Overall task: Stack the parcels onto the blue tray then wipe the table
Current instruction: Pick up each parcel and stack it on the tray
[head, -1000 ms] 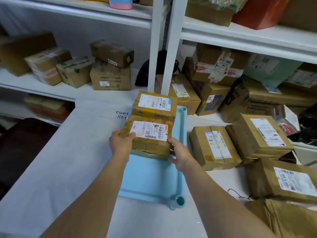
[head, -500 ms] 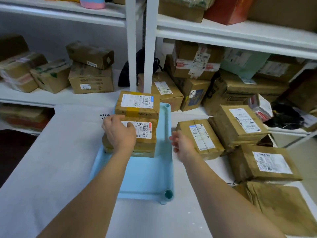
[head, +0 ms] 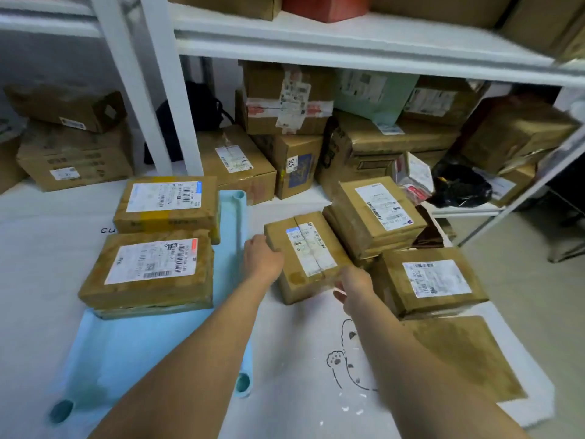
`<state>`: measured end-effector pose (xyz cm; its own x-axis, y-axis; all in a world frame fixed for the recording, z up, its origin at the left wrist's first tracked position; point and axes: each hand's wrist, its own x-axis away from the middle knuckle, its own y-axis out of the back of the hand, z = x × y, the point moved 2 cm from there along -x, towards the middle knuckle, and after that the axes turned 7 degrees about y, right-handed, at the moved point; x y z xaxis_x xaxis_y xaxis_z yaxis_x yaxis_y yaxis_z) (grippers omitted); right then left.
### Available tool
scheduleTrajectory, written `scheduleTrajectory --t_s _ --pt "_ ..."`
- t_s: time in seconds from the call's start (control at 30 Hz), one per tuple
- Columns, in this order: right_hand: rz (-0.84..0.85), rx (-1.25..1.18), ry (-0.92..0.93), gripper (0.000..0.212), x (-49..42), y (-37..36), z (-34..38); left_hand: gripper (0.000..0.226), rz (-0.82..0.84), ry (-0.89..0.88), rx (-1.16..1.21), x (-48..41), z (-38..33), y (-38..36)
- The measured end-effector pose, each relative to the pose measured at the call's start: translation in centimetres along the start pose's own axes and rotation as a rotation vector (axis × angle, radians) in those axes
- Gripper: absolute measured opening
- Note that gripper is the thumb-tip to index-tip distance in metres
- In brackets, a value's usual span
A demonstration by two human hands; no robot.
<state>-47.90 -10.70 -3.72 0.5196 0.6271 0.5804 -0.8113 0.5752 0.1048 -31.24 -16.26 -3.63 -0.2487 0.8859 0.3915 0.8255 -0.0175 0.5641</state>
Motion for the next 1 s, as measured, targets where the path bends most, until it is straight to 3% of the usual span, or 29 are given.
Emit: scheduleTrajectory --t_s 0.3,0.6,0.83,1.0 --pt "0.002 0.081 -0.055 0.044 -4.8 0.8 -1.2 0.07 0.001 0.176 0.015 -4.8 -0.1 -2.8" --pt "0.128 0.129 -0.045 0.047 -6.2 0.4 -1.8 0.086 0.156 0.102 0.056 -9.0 0.7 -3.8" --pt "0.097 0.156 -0.076 0.051 -5.4 1.9 -2.6 0.072 0.166 0.095 -0.025 -6.8 0.6 -3.5" --pt "0.047 0.151 -0.065 0.062 -3.7 3.7 -2.0 0.073 0.186 0.129 0.05 -3.7 1.4 -3.7"
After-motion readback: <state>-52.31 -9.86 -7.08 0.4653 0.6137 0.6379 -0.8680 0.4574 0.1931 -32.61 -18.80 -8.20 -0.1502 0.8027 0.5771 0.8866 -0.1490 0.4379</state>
